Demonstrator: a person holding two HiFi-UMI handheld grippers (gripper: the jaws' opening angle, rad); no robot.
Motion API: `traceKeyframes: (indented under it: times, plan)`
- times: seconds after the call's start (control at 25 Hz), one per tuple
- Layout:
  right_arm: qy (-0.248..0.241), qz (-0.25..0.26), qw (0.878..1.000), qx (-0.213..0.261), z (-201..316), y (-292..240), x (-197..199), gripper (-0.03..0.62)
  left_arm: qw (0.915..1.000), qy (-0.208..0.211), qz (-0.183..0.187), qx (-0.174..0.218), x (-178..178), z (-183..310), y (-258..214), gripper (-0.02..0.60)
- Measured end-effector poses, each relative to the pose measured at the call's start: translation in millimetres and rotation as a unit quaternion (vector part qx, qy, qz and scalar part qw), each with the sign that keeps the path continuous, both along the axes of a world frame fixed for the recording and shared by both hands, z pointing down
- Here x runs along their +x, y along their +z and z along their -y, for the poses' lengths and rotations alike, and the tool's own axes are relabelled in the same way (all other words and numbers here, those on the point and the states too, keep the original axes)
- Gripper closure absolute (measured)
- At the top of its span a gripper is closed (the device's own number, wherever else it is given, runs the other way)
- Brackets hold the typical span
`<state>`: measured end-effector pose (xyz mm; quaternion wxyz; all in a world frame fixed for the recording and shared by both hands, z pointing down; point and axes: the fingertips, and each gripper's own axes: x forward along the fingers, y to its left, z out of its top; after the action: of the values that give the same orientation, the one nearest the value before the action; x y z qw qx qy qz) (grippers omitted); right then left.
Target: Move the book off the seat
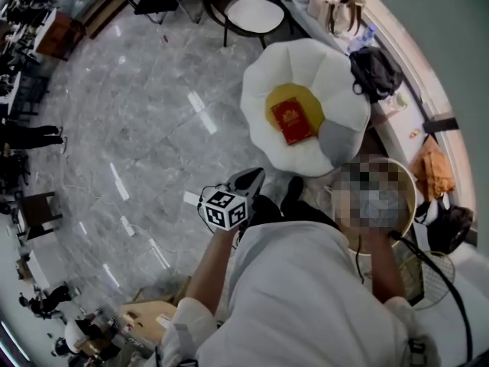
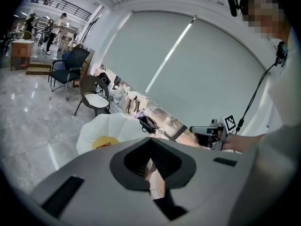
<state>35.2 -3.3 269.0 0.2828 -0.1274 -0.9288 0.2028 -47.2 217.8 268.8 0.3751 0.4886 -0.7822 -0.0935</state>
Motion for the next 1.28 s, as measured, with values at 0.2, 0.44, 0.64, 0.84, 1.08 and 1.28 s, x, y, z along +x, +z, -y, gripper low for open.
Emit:
traceKeyframes:
  times: [0.2,0.44,0.64,0.84,1.08,1.28]
  plan:
    - [-0.002,-0.008,1.000,-0.009,11,20,-7,0.537,0.9997,-0.005,-0.018,-0.012,-5,14,19,0.580]
    - [0.001,-0.027,1.000,-0.009,17,44,-22,0.537,0.9994,0.012,-0.026,-0.021,-22,31,40,0.580]
    - [0.012,-0.041,0.999,-0.006,17,67,-41,0.537,0.9985,0.020,-0.043,-0.026,-43,41,69,0.580]
    - [0.024,-0.058,0.998,-0.008,12,104,-64,0.537,0.9974,0.025,-0.058,-0.034,-68,45,114,0.580]
    - [0.019,-0.093,0.995,-0.013,1,169,-92,0.536,0.9954,0.024,-0.080,-0.046,-93,48,181,0.580]
    - [0.014,-0.113,0.993,-0.025,-8,227,-123,0.536,0.9933,0.025,-0.098,-0.057,-113,50,242,0.578]
